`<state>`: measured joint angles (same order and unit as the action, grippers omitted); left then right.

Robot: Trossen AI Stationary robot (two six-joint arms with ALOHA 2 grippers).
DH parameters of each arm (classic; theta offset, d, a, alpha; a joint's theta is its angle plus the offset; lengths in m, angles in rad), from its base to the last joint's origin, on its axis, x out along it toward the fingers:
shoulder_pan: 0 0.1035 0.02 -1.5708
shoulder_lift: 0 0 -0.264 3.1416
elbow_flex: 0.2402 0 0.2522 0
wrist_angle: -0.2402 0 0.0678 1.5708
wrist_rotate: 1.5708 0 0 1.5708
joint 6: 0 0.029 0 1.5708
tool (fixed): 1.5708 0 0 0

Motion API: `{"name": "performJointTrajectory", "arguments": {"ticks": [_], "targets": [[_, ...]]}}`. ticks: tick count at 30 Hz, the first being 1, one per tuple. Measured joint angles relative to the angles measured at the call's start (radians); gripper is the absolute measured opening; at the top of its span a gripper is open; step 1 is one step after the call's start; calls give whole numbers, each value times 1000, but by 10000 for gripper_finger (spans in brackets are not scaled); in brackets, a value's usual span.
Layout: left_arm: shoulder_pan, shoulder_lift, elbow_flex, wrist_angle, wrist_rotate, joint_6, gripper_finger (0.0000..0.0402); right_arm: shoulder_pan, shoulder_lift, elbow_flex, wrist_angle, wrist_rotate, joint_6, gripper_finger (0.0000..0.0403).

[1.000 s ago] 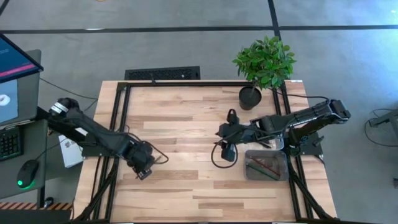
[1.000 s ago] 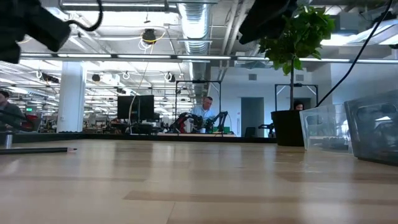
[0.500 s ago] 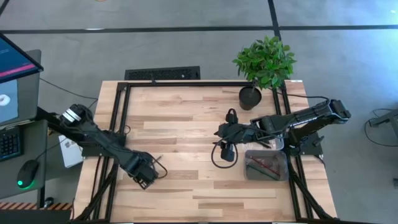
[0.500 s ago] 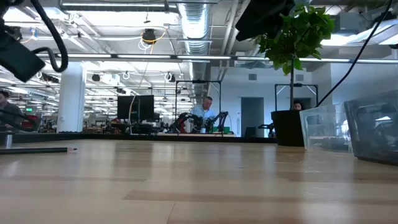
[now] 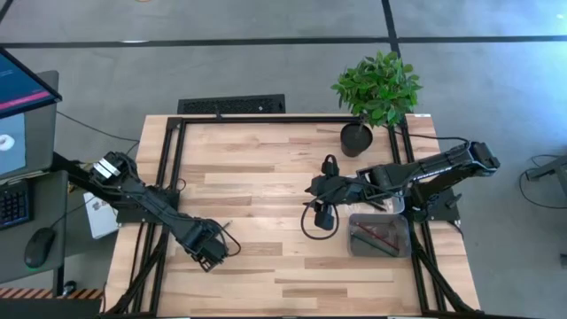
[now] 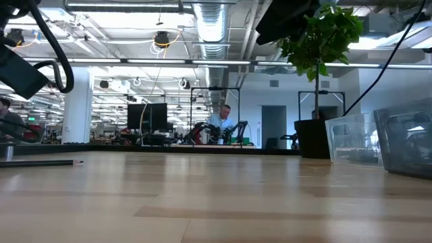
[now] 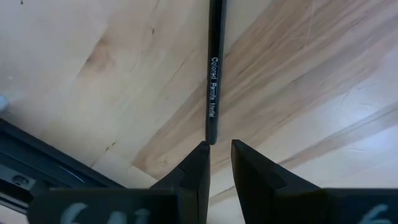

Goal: Sort pens & pencils
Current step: Put the black pencil into the black transparent bin

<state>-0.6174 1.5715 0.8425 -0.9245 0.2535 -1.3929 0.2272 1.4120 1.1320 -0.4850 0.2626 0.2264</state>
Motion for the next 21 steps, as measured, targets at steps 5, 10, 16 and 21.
{"name": "performJointTrajectory", "arguments": {"ticks": [5, 10, 16, 21], "targets": [[0, 0, 0, 0, -8, 5, 59, 0, 0, 0, 0, 0, 0, 209], [0, 0, 0, -1, -25, 21, 81, 0, 0, 0, 0, 0, 0, 209], [0, 0, 0, 0, -26, 50, 123, 0, 0, 0, 0, 0, 0, 209], [0, 0, 0, -1, -3, 47, 136, 0, 0, 0, 0, 0, 0, 209]]}}
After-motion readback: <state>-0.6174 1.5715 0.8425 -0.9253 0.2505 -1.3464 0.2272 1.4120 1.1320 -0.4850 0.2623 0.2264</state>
